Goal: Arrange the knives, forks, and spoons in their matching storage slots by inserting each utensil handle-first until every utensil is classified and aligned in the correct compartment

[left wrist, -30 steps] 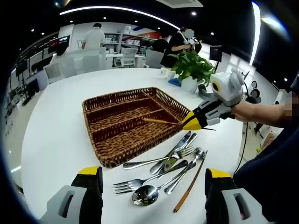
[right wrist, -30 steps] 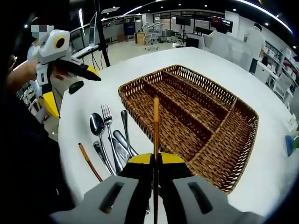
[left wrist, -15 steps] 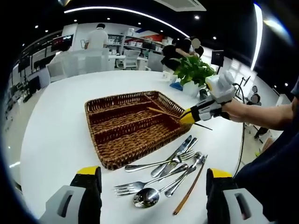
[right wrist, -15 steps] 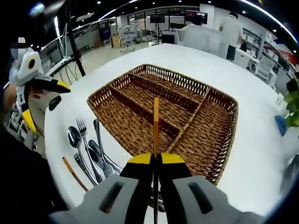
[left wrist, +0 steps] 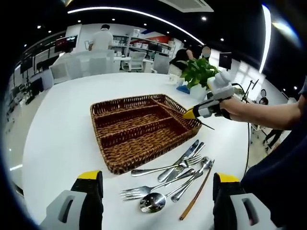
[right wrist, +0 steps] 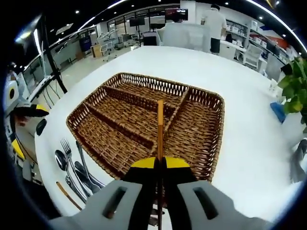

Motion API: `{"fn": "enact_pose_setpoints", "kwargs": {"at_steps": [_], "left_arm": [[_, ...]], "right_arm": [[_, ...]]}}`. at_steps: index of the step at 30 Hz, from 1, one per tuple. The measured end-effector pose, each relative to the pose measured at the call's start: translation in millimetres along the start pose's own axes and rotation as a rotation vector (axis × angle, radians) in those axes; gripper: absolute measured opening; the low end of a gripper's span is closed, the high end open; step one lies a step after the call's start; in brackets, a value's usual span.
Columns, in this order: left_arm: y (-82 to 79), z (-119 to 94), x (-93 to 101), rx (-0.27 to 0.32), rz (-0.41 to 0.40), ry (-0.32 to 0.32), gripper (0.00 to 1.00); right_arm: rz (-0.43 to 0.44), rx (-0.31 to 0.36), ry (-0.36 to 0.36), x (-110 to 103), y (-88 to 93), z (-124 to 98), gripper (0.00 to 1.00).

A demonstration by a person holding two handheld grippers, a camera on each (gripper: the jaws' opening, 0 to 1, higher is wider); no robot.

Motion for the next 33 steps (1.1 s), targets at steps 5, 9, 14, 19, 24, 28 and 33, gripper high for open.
{"fn": "enact_pose_setpoints", "kwargs": {"at_steps": [5,9,14,19,24,28,33], "left_arm": [[1.0,-0.4,-1.8,-0.005,0.001,-0.002,1.00],[1.5,0.2,-2.5,-0.010,0.001,-0.003,1.00],[2.0,0.1,-3.4,-0.012,-0.001,-0.005,1.00],[4.8,-0.7,-6.6,-0.022,-0.001,-0.011,1.00],[6.5,-1.1,-11.2,-0.030,-0.004,-0.015,1.00],[6.6,0.1,-13.6,-0.033,-0.007,-0.017,1.00],[7.8,3.4,-12.7,-0.041,-0.004,-0.011,1.00]], "right_arm": [[0.061,0.000,0.049,13.9,1.8,3.2,0.03],[0.111,0.007,0.077,23.2,3.6,6.2,0.03],[0.184,0.016,0.097,31.0,5.8,13.7,0.03],[0.251,0.018,0.115,36.8,8.4,23.4,0.03],[0.286,0.037,0.135,42.1,6.5,27.4,0.03],[0.318,0.061,0.138,44.4,4.4,29.3,0.03],[0.334,0.112,0.135,37.1,-2.2,25.8,0.03]]}}
Point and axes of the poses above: the point that each gripper's makers call its tool centre point, and the gripper's own axes: z roughly forward along the fingers, x roughly to its right, y roughly out of its underside, the point moved 2 cm from there along -z, roughly backward along the fingers, and after that the axes turned 13 degrees about -y, right-handed, at the moved point
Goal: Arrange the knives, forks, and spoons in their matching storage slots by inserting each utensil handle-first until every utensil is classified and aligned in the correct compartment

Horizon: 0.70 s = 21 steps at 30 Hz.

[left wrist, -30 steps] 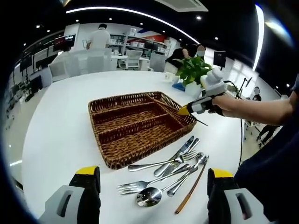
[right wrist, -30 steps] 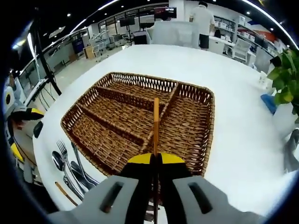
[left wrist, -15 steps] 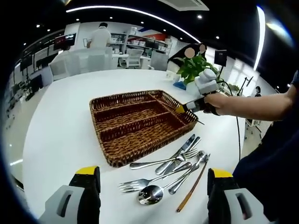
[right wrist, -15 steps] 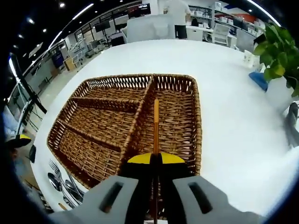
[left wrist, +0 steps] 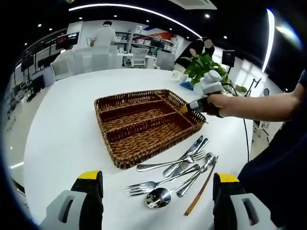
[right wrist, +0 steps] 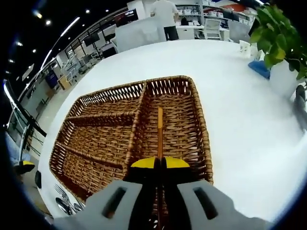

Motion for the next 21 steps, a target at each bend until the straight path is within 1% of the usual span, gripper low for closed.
{"fn": "enact_pose_setpoints", "kwargs": {"at_steps": [2,5,7,9,10,12,13,16,18,21], "left_arm": [[0.1,1.4,0.4,0.000,-0.002,0.002,1.00],[-0.8,2.2,2.2,0.000,0.001,0.007,1.00],[-1.4,1.9,2.7,0.001,0.001,0.008,1.00],[-2.0,1.4,2.4,0.003,0.000,0.007,1.00],[-2.1,1.2,2.3,0.004,-0.001,0.007,1.00],[-2.0,1.1,1.6,0.003,-0.001,0.004,1.00],[-1.7,1.1,1.1,0.002,-0.001,0.003,1.00],[-1.0,1.5,1.4,-0.002,0.003,0.005,1.00],[-1.1,1.8,1.9,-0.004,0.007,0.008,1.00],[-1.6,2.4,2.0,-0.002,0.004,0.008,1.00]], "right_arm": [[-0.011,0.022,0.002,-1.8,-5.7,0.3,0.03],[0.001,0.023,-0.007,-1.0,-8.6,6.9,0.03],[0.026,0.013,-0.013,0.6,-4.7,12.6,0.03],[0.021,-0.009,-0.009,1.4,0.9,17.3,0.03],[0.024,0.011,-0.014,1.0,-1.9,17.5,0.03],[0.034,0.004,-0.013,1.3,-3.5,18.8,0.03],[0.042,0.019,-0.012,1.3,-4.8,18.3,0.03],[0.034,0.029,-0.022,1.7,-6.5,19.7,0.03],[0.053,0.056,-0.029,0.0,-10.0,15.3,0.03],[0.044,0.083,-0.027,-3.1,-16.7,12.9,0.03]]}}
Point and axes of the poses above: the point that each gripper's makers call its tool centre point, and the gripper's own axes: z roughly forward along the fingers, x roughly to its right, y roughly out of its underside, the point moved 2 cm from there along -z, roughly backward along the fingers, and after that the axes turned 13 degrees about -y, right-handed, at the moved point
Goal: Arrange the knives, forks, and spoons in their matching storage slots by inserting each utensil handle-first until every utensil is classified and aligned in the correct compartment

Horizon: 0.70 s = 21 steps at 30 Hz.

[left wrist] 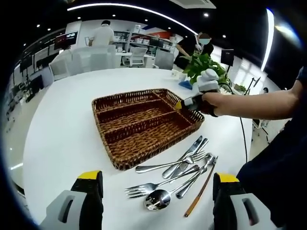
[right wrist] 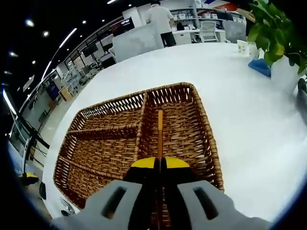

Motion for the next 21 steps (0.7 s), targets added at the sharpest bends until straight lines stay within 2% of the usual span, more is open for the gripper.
{"fn": "enact_pose_setpoints", "kwargs": {"at_steps": [7,14,16,21], "left_arm": [[-0.5,0.0,2.1,-0.003,0.004,0.003,1.00],[1.6,-1.2,-0.4,-0.012,0.004,-0.004,1.00],[1.4,-1.3,-0.9,-0.013,0.001,-0.005,1.00],[1.1,-0.2,-0.9,-0.017,0.002,-0.007,1.00]], "right_arm": [[0.022,-0.012,-0.002,3.6,4.8,10.0,0.03],[0.011,0.000,0.002,4.6,0.9,16.6,0.03],[-0.001,-0.008,0.016,7.9,2.3,18.8,0.03],[-0.033,-0.015,-0.004,9.1,1.4,22.6,0.04]]}}
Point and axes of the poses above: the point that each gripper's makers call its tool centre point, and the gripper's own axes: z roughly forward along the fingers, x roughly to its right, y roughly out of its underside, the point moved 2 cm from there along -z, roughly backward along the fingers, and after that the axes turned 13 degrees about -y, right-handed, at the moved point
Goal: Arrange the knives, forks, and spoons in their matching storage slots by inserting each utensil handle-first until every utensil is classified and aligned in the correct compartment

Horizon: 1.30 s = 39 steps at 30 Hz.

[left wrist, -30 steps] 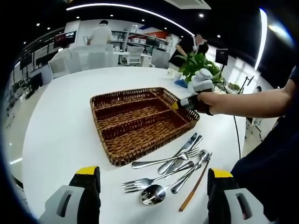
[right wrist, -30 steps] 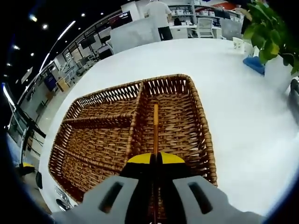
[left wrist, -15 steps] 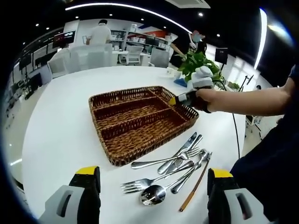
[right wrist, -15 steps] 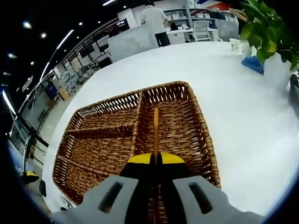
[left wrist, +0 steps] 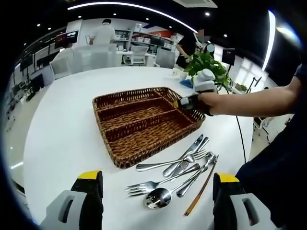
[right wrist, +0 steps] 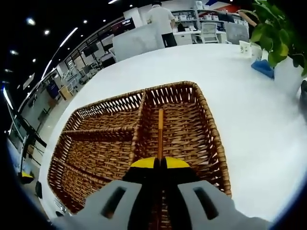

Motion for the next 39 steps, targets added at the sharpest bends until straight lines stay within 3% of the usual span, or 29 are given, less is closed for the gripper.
{"fn": "enact_pose_setpoints", "kwargs": {"at_steps": [8,18,29,34,39], "left_arm": [[-0.5,2.7,2.4,-0.004,0.005,0.005,1.00],[-1.5,3.3,4.0,0.001,0.011,0.009,1.00],[-1.4,1.9,3.6,0.012,0.020,0.008,1.00],[-3.2,1.5,6.5,0.017,0.030,0.014,1.00],[-3.7,1.1,11.4,0.020,0.043,0.020,1.00]], "right_arm": [[-0.036,-0.035,-0.014,0.4,6.2,0.1,0.08],[-0.094,-0.026,-0.027,-4.2,1.0,-9.9,0.10],[-0.221,0.056,-0.080,-24.9,-16.9,-45.9,0.14],[-0.299,0.061,-0.117,-38.3,-16.2,-63.8,0.20],[-0.316,0.075,-0.131,-42.2,-13.1,-76.7,0.24]]}}
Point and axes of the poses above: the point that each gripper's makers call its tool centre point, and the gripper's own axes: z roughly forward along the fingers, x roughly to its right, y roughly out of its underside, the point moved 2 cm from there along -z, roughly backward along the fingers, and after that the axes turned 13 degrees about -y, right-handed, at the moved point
